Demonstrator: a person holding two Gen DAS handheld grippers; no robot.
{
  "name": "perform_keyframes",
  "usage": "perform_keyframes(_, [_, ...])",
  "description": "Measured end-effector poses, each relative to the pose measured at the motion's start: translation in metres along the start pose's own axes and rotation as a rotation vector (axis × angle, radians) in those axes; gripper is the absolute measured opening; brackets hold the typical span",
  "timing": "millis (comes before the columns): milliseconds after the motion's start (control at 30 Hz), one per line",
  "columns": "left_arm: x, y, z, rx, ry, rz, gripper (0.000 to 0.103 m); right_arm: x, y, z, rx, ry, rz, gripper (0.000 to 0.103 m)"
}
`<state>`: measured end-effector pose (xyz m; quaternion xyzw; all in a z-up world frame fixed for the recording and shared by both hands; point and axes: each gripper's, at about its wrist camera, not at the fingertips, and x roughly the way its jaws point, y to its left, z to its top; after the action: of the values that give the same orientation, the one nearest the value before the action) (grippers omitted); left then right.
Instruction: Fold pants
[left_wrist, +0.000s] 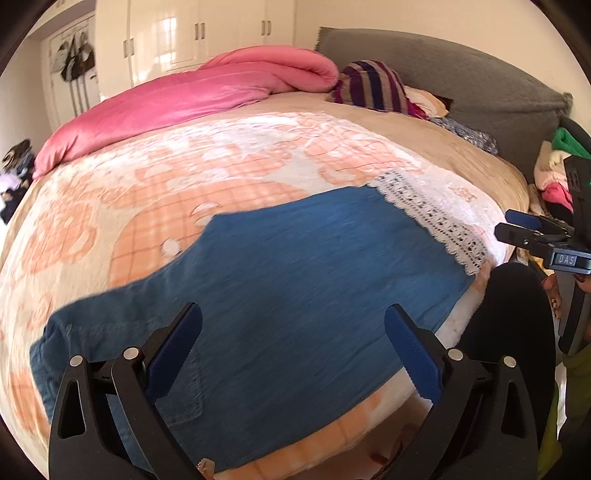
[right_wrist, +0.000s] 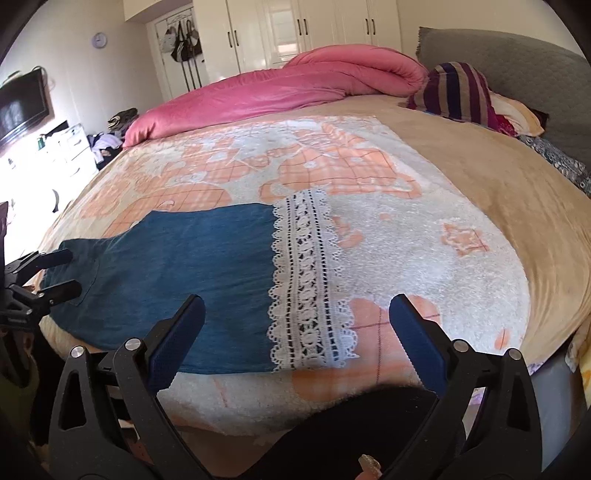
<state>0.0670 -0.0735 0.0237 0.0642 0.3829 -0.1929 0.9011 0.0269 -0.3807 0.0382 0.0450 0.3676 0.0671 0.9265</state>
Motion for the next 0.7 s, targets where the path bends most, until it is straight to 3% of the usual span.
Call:
perform_keyframes(300, [0.030,-0.037,0.041,0.090,0.014,-0.067,0.099,0.005,-0.013,-0.003,0.033,0.009,-0.015,0.094])
perform_keyframes(700, [0.114,-0.069,0.100,0.185,0.117,-0.151,0.099,0.037,-0.024,-0.013,0.104,0.138,0.045,0.094])
